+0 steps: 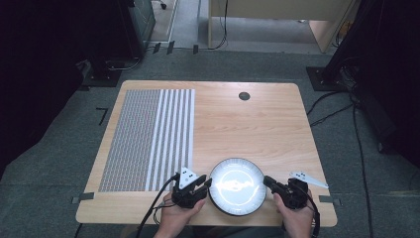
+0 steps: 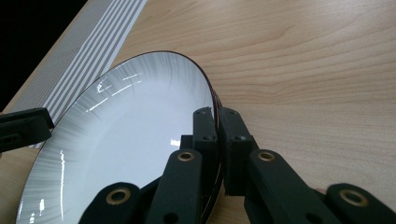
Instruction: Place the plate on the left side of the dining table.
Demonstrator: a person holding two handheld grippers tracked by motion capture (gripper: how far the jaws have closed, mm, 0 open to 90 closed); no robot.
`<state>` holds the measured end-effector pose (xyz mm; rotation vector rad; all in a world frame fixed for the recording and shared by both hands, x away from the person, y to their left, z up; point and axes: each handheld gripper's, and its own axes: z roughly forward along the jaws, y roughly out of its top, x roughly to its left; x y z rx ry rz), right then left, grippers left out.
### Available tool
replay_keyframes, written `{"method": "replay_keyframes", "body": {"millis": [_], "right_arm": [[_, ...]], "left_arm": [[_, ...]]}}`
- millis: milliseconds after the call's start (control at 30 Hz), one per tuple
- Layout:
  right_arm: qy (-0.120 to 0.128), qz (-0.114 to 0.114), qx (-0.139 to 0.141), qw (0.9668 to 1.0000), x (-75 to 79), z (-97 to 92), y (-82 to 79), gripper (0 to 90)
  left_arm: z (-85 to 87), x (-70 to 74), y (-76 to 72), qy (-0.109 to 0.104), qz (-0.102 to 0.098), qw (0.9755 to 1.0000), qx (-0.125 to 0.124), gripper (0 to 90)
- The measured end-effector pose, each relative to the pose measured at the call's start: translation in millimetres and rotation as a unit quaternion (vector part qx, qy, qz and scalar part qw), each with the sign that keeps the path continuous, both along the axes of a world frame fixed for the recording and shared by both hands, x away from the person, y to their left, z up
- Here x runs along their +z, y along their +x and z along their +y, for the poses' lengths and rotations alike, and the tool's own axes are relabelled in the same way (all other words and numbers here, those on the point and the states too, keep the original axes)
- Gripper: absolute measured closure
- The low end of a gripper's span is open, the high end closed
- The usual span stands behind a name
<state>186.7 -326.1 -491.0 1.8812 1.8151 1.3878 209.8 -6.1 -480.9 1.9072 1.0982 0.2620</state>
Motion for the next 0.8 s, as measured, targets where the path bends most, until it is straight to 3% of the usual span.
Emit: {"method": "replay_keyframes", "body": {"millis": [167, 367, 600, 800], "right_arm": [[0.007, 0.010, -0.007, 0.9999, -0.2, 0.9, -0.5, 87.4], [-0.026, -0.004, -0.018, 0.9995, 0.7, 9.2, -1.9, 87.3], [-0.007, 0.010, -0.043, 0.9990, 1.6, 10.2, -0.9, 89.4], [-0.010, 0.005, -0.045, 0.9989, 2.7, 10.6, -1.8, 89.5]], "left_arm": [[-4.3, -3.1, -1.7, 0.016, 0.001, 0.9999, -0.007, 78.0], [-7.7, -3.7, -4.3, 0.026, -0.008, 0.9996, 0.002, 78.8], [-9.0, -4.8, -4.7, 0.028, -0.013, 0.9995, 0.003, 78.5], [-9.0, -5.9, -2.6, 0.028, -0.012, 0.9995, -0.002, 76.4]]}}
